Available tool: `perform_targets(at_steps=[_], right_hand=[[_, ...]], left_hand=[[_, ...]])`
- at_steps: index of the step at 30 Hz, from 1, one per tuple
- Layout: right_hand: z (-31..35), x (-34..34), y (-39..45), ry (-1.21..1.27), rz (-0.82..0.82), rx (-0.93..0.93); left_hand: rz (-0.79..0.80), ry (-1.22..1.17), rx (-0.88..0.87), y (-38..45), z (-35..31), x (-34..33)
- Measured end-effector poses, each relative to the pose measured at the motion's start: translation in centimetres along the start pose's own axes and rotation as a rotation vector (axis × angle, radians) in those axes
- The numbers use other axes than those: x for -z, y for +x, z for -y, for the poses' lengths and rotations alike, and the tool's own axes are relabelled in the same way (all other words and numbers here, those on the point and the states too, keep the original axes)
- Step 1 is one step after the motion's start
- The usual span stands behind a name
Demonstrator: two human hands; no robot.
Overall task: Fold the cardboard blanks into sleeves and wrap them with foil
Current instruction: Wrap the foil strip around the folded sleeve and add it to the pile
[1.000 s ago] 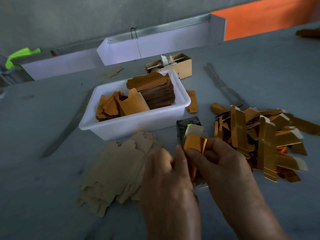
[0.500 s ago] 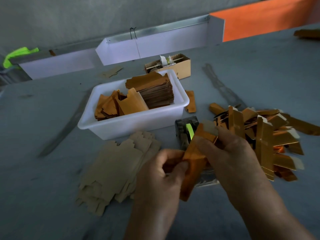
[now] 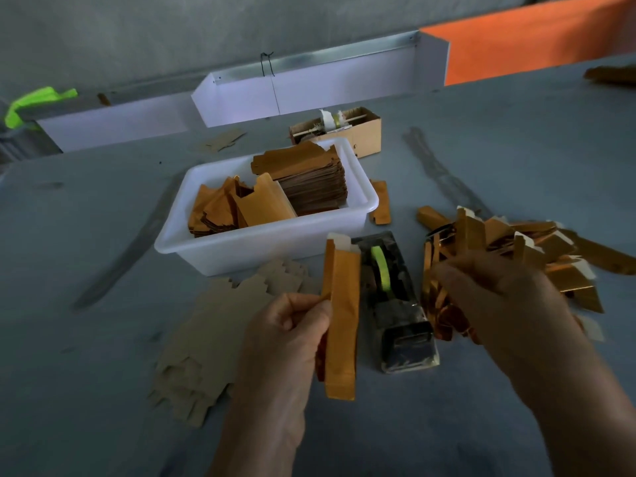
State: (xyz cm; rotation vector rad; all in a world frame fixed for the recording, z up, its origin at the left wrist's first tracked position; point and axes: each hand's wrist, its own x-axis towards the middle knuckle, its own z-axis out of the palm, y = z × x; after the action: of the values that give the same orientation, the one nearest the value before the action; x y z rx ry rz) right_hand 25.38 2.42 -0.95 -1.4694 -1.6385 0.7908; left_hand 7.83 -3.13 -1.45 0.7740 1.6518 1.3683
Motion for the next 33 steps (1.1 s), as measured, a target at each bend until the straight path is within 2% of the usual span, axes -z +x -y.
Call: perform_targets(at_steps=[4, 8, 14, 22, 26, 30, 33], right_hand=[[-0.4, -1.3, -1.2, -0.113, 0.16, -0.005], [-0.6, -2.1, -1.3, -0.216, 0.157, 0.033], [-0.7, -2.6, -1.1, -0.313, 0.204, -0.001], [-0.8, -3.2, -1.3, -0.183, 0.172, -0.04], [-1.0, -4.0, -1.8, -0.134, 0.056, -0.004], [-0.6, -3.8, -2.3, 0.2, 0.003, -0.122], [-0.5, -3.0, -2.5, 0.096, 0.034, -0.081]], left_hand=[[0.044, 0.021, 0.046, -0.5, 0.6, -0.7], [0.098, -0.013, 0.081, -1.1, 0.9, -1.3], [0.06, -0.042, 0.071, -1.5, 1.2, -2.0], [0.044, -0.035, 0.064, -1.4, 1.4, -2.0], [0.035, -0.019, 0.043, -1.4, 1.5, -2.0], [0.027, -0.034, 0.041, -1.3, 1.8, -2.0], [0.033, -0.046, 0.034, -1.3, 1.8, -1.9]])
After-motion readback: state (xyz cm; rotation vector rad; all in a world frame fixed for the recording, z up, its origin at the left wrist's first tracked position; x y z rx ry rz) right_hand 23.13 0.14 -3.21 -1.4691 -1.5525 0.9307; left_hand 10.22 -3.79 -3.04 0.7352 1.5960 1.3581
